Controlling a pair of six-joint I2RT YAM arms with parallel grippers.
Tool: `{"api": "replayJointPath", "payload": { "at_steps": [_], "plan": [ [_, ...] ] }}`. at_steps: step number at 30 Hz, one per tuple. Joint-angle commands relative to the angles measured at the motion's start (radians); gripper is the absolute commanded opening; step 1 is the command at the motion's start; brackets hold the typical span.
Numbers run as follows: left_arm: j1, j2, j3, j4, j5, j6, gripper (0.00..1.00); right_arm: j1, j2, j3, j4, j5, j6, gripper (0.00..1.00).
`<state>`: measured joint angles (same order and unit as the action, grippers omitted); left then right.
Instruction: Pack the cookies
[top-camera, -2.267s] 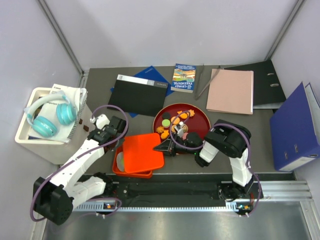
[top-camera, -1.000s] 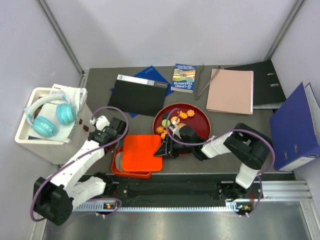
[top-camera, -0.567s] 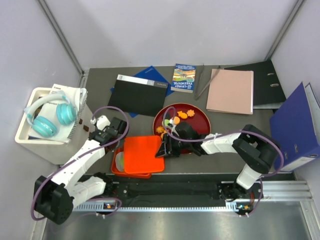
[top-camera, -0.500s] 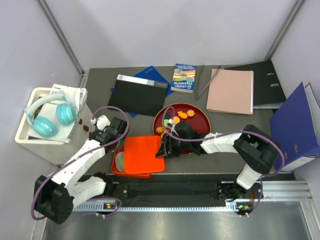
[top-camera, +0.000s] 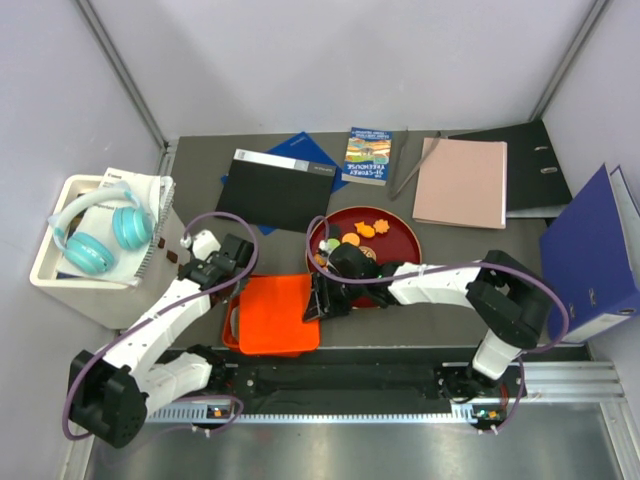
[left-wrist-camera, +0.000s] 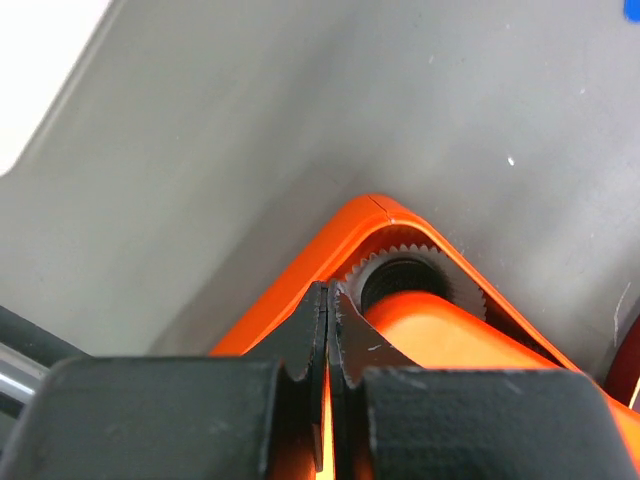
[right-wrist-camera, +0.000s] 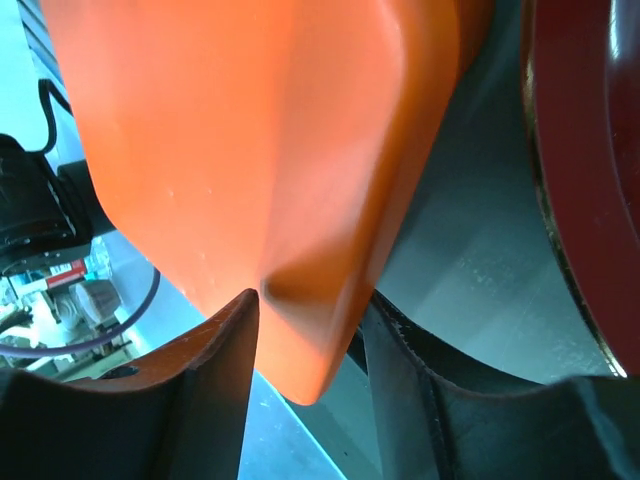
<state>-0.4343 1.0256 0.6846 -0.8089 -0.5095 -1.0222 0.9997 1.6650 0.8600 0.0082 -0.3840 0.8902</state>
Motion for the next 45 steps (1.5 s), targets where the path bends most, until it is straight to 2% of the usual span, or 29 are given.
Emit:
{"api": "replayJointPath", "payload": {
  "at_steps": [1, 10, 20, 26, 31, 33, 40, 45],
  "plan": [
    [0.008, -0.021, 0.055, -0.024, -0.076, 0.013, 0.0, 0.011, 0.009, 0.062, -0.036, 0.034, -0.002, 0.45],
    [0.012, -0.049, 0.061, -0.113, -0.172, 0.001, 0.01, 0.013, 0.025, 0.108, -0.063, 0.05, 0.015, 0.45],
    [0.031, 0.068, 0.023, -0.058, -0.037, 0.002, 0.0, 0.013, 0.058, 0.132, -0.068, 0.065, 0.049, 0.44],
    [0.035, 0.064, 0.001, -0.035, -0.017, 0.002, 0.0, 0.013, 0.105, 0.166, -0.051, 0.062, 0.085, 0.4],
    [0.042, 0.053, -0.003, -0.029, -0.006, 0.005, 0.0, 0.013, 0.139, 0.2, -0.018, 0.05, 0.127, 0.3],
    [0.042, 0.048, -0.01, -0.026, 0.0, 0.005, 0.0, 0.011, 0.139, 0.198, -0.016, 0.053, 0.144, 0.3],
    [0.045, 0.033, -0.039, 0.008, 0.052, 0.004, 0.0, -0.001, 0.137, 0.129, 0.16, 0.04, 0.259, 0.32],
    [0.046, 0.037, -0.065, 0.04, 0.098, -0.007, 0.0, -0.003, 0.147, 0.143, 0.171, 0.028, 0.253, 0.4]
  ]
}}
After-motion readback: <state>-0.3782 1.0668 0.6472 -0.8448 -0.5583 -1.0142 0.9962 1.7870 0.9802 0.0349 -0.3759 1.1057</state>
